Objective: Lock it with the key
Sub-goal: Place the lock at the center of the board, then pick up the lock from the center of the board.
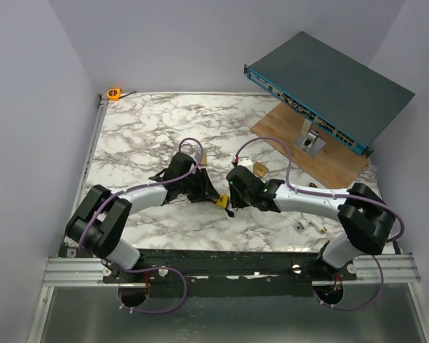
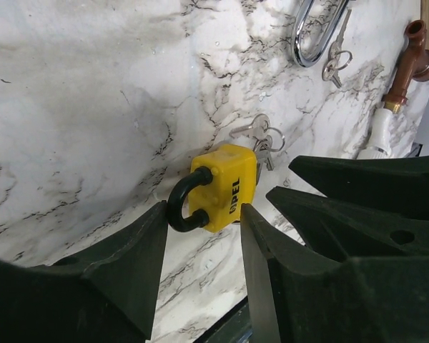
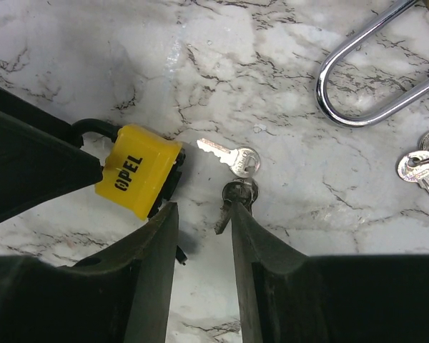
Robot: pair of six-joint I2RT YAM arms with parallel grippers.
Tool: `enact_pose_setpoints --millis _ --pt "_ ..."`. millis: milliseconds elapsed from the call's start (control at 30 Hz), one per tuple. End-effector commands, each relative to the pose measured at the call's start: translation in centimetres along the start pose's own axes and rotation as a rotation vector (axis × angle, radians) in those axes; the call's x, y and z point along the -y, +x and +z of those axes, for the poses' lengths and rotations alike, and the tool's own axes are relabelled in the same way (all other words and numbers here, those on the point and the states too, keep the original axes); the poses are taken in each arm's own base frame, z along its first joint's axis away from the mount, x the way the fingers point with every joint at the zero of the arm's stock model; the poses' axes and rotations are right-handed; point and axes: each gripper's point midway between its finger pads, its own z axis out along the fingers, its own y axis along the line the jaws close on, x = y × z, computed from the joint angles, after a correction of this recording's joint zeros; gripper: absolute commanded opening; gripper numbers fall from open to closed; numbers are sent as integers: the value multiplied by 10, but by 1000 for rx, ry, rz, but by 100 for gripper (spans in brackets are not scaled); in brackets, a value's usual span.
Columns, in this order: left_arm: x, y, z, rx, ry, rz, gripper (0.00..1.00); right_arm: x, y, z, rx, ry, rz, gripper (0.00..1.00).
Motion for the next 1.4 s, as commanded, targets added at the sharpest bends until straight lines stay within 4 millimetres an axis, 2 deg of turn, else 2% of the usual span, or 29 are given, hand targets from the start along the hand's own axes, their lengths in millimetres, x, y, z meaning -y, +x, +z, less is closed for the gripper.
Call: enact_pose_setpoints --millis 0,200,367,467,533,600,733,867,967,1067,1200,1367 --pt "8 -11 -8 38 -7 40 45 -8 -17 -10 40 -34 24 39" --pt "14 -16 -23 60 -17 69 51 -13 -36 -24 85 -52 30 46" --pt "21 -24 -40 87 -27 101 57 -16 -55 -35 135 -51 30 60" --pt "17 -37 -58 150 -80 107 58 -19 -65 -33 154 -40 20 67" --pt "8 -52 -78 216 -134 85 61 -24 -74 -27 160 -27 13 70" --pt "5 -69 -103 293 -166 70 63 -31 -81 -15 154 -11 8 71" --pt "-4 -92 -145 389 -233 57 69 -51 -102 9 174 -10 -1 74" --pt "-6 -99 -172 434 -233 47 71 -64 -120 42 178 5 -36 79" --pt "-8 -98 -184 457 -224 42 71 -64 -137 69 175 22 -25 81" --pt "-8 -98 -191 469 -216 41 71 -56 -145 96 165 78 -12 82" --pt "-7 -98 -195 478 -201 43 72 -57 -149 129 144 146 -17 83" --pt "-6 -100 -198 478 -192 43 72 -53 -157 150 159 223 -21 85"
